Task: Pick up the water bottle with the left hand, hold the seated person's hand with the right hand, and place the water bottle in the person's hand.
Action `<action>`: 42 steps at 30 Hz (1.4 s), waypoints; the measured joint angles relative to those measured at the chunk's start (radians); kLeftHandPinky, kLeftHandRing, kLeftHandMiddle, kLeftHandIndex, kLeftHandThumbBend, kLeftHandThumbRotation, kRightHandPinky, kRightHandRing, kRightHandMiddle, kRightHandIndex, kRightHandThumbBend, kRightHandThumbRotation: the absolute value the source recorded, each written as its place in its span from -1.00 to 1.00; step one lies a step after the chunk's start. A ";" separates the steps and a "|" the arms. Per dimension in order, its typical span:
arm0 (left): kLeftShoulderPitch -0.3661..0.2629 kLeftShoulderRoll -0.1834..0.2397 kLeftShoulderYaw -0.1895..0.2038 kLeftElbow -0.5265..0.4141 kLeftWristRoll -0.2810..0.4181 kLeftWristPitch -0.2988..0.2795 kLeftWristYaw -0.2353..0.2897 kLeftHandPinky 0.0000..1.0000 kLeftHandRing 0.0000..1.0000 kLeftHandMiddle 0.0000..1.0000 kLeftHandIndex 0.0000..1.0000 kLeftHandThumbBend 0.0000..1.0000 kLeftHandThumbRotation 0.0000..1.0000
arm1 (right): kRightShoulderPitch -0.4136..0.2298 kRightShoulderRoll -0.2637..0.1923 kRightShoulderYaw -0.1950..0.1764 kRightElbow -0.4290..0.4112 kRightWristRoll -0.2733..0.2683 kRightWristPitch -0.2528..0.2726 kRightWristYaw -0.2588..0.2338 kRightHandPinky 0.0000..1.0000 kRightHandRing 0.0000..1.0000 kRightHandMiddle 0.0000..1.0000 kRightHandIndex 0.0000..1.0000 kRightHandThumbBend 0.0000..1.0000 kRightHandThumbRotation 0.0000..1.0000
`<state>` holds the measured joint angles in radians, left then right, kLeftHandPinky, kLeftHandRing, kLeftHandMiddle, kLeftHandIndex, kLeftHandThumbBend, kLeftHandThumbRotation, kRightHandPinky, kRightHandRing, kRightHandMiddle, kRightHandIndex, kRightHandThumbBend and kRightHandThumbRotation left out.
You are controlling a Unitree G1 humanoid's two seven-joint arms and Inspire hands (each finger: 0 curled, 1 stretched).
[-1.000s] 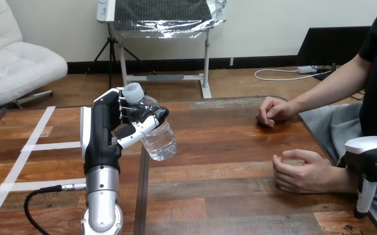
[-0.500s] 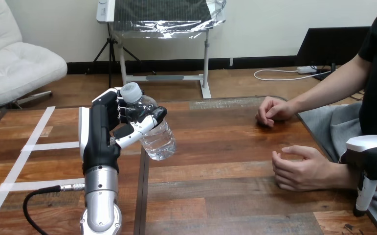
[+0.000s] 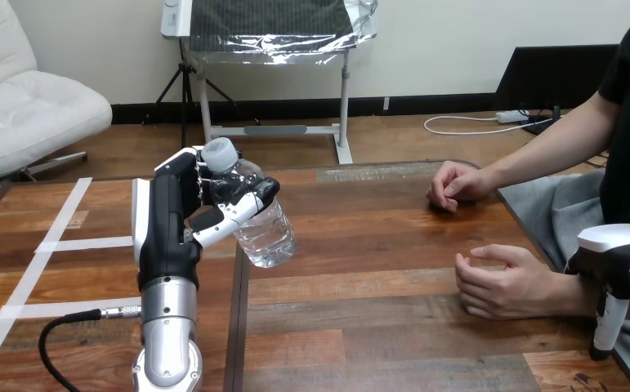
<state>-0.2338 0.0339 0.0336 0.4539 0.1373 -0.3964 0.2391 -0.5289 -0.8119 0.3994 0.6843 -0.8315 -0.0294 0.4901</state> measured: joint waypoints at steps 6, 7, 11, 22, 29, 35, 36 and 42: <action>0.000 0.000 0.006 0.000 0.000 0.000 0.000 -0.17 -0.17 -0.12 0.02 0.25 -1.00 | 0.000 0.001 0.000 0.000 0.001 0.004 -0.002 0.14 0.41 0.67 0.58 0.43 -1.00; 0.000 0.000 0.007 0.000 0.000 0.000 0.000 -0.16 -0.18 -0.12 0.02 0.26 -1.00 | 0.000 0.001 0.000 0.000 0.001 0.004 -0.003 0.13 0.40 0.67 0.58 0.43 -1.00; 0.000 0.000 0.010 0.000 0.000 0.000 -0.001 -0.16 -0.17 -0.12 0.02 0.26 -1.00 | 0.000 0.001 0.000 0.005 0.003 -0.002 -0.013 0.11 0.37 0.65 0.57 0.41 -1.00; 0.000 0.000 0.017 0.000 0.000 0.000 -0.001 -0.16 -0.17 -0.12 0.02 0.25 -1.00 | -0.003 0.000 -0.003 0.040 0.014 -0.044 -0.064 0.08 0.28 0.54 0.46 0.38 -1.00; 0.000 0.000 0.019 0.000 0.000 0.000 -0.001 -0.17 -0.17 -0.12 0.02 0.24 -1.00 | -0.003 0.000 -0.020 0.091 0.071 -0.099 -0.104 0.10 0.26 0.45 0.26 0.34 -1.00; 0.000 0.000 0.020 0.000 -0.006 0.000 -0.004 -0.13 -0.16 -0.11 0.03 0.24 -1.00 | -0.008 0.000 -0.024 0.125 0.092 -0.114 -0.132 0.12 0.27 0.44 0.27 0.30 -1.00; 0.000 0.000 0.020 0.000 -0.006 0.000 -0.004 -0.12 -0.15 -0.11 0.02 0.25 -1.00 | -0.009 0.001 -0.024 0.126 0.092 -0.114 -0.132 0.12 0.27 0.43 0.27 0.29 -1.00; 0.000 -0.001 0.020 0.000 -0.011 0.005 -0.005 -0.09 -0.15 -0.11 0.02 0.26 -1.00 | -0.023 0.010 -0.022 0.148 0.092 -0.101 -0.132 0.12 0.31 0.47 0.27 0.28 -1.00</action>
<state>-0.2337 0.0328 0.0537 0.4540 0.1266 -0.3912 0.2342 -0.5517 -0.8014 0.3775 0.8318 -0.7393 -0.1305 0.3578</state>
